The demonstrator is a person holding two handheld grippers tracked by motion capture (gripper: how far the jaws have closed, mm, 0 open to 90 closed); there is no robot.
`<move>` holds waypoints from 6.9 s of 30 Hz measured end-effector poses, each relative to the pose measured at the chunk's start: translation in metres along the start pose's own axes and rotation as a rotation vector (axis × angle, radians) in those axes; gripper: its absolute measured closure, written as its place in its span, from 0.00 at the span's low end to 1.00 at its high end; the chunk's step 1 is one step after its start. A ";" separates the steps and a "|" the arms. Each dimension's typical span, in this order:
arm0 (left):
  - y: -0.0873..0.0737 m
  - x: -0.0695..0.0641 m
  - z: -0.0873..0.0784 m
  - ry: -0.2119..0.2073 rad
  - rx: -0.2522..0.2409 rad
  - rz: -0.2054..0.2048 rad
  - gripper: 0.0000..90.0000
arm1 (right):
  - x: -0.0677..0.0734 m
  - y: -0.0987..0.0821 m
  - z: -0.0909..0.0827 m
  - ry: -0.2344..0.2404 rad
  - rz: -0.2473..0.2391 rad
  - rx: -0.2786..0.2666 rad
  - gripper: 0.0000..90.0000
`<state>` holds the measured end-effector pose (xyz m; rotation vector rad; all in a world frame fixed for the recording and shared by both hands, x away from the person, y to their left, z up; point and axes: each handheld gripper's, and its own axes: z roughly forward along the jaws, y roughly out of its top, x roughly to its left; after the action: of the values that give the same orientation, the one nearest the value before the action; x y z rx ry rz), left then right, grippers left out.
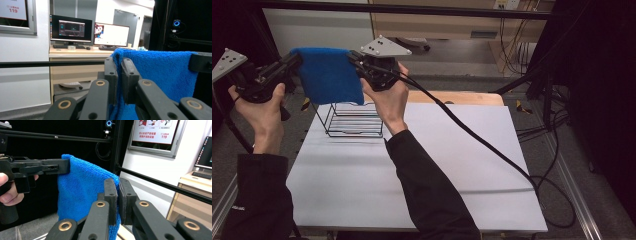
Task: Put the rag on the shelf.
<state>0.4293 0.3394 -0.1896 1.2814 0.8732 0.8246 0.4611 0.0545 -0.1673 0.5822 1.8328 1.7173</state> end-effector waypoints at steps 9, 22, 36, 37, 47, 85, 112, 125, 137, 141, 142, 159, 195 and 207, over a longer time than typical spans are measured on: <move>0.017 0.005 0.016 0.013 -0.017 0.011 0.93 | -0.011 0.016 0.010 -0.011 0.003 -0.018 0.96; 0.031 0.012 0.032 0.030 -0.019 0.027 0.93 | -0.021 0.028 0.023 -0.023 0.008 -0.039 0.96; 0.038 0.024 0.055 0.051 -0.005 0.040 0.93 | -0.035 0.026 0.042 -0.042 -0.003 -0.030 0.96; 0.038 0.024 0.056 0.053 -0.004 0.045 0.93 | -0.036 0.026 0.043 -0.044 0.002 -0.030 0.96; 0.027 0.032 0.066 0.055 0.002 0.066 0.93 | -0.042 0.021 0.052 -0.047 -0.018 -0.013 0.96; -0.045 0.040 0.032 -0.019 0.095 0.081 0.93 | -0.025 -0.035 0.045 0.036 -0.007 0.152 0.95; -0.064 0.040 0.002 -0.052 0.262 0.080 0.88 | -0.009 -0.061 0.040 0.173 -0.017 0.328 0.95; -0.039 0.038 -0.010 -0.031 0.280 0.036 0.73 | -0.006 -0.067 0.043 0.173 -0.048 0.349 0.95; -0.035 0.033 -0.001 -0.069 0.304 0.045 1.00 | -0.004 -0.070 0.044 0.178 -0.061 0.360 0.94; -0.043 0.031 0.004 -0.080 0.372 0.065 1.00 | -0.004 -0.070 0.044 0.184 -0.063 0.362 0.94; -0.045 0.031 0.004 -0.084 0.386 0.064 1.00 | -0.004 -0.070 0.044 0.184 -0.065 0.363 0.93; -0.076 0.039 0.008 -0.072 0.475 0.085 1.00 | 0.000 -0.072 0.042 0.197 -0.051 0.372 0.77; -0.091 0.029 -0.008 -0.071 0.486 0.058 0.67 | -0.018 -0.086 -0.003 0.190 0.048 0.367 0.64; -0.123 0.018 -0.020 -0.085 0.560 0.062 0.40 | -0.036 -0.100 -0.049 0.109 0.065 0.420 0.25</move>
<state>0.4236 0.3509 -0.3147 1.8250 1.0397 0.5825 0.4625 -0.0146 -0.2617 0.7307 2.2966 1.4303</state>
